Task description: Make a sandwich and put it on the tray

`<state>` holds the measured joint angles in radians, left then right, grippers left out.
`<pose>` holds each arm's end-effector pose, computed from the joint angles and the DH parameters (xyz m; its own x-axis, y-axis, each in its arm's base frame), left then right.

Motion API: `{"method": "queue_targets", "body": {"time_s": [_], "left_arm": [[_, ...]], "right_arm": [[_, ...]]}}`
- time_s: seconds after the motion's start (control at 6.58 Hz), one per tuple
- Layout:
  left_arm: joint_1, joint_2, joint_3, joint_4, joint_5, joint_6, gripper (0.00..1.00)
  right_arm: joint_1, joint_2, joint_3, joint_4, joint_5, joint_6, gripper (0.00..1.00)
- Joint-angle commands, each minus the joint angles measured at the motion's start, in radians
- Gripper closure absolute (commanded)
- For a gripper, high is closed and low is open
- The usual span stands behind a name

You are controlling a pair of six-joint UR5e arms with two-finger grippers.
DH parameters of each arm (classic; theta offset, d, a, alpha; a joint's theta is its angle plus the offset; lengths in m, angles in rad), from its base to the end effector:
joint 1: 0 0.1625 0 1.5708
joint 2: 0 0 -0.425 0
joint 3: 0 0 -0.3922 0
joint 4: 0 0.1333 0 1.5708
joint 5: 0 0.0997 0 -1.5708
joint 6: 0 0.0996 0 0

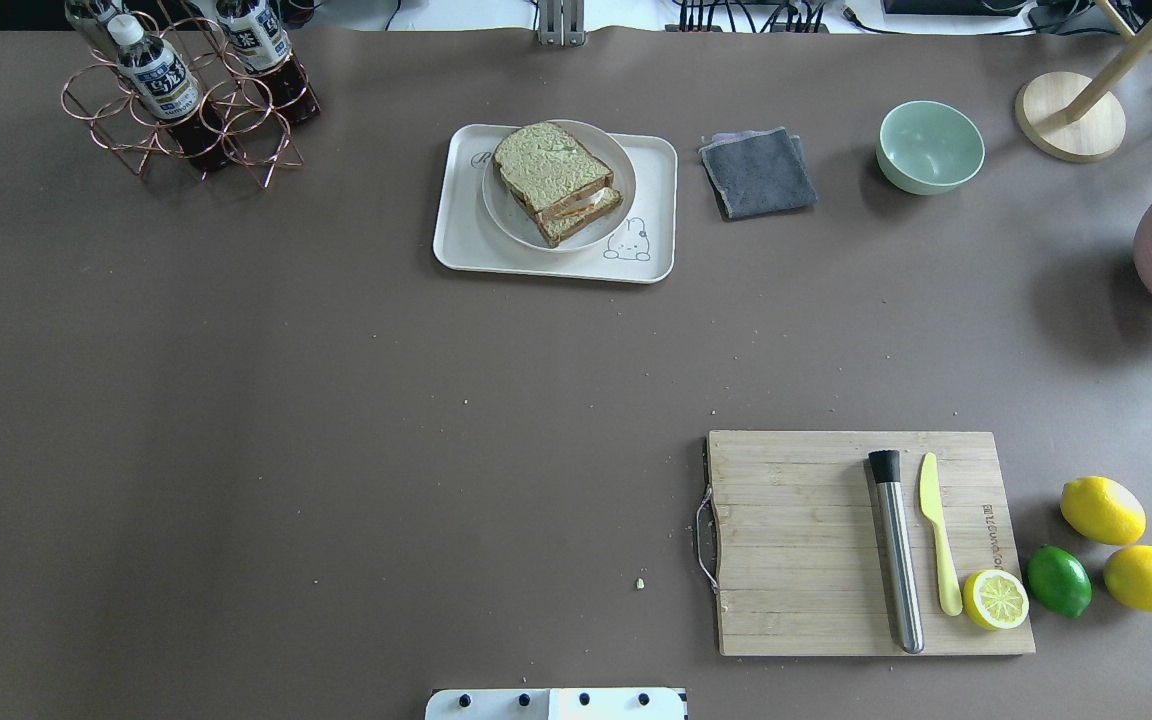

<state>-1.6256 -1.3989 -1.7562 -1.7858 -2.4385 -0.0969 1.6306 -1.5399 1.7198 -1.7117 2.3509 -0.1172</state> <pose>-0.0809 -0.4274 0.6161 0.6468 0.0424 -0.7614 0.1165 0.9812 0.1536 0.0931 -0.4967 0.5840 0.7133 -0.1016 0.6934 0.0239 0.9924 0.1209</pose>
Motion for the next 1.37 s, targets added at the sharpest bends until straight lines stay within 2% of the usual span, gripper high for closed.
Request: {"method": "queue_targets", "body": {"time_s": [0.0, 0.3, 1.22], "left_arm": [[0.004, -0.005, -0.014, -0.017, 0.143, -0.009, 0.03], [0.012, -0.031, -0.014, -0.007, 0.145, -0.011, 0.03], [0.036, -0.045, -0.014, -0.015, 0.138, -0.040, 0.03]], "right_arm": [[0.000, -0.021, 0.006, -0.017, -0.031, -0.012, 0.00], [0.000, -0.060, 0.007, 0.013, -0.027, -0.019, 0.00], [-0.002, -0.078, 0.004, 0.038, -0.021, -0.015, 0.00]]}}
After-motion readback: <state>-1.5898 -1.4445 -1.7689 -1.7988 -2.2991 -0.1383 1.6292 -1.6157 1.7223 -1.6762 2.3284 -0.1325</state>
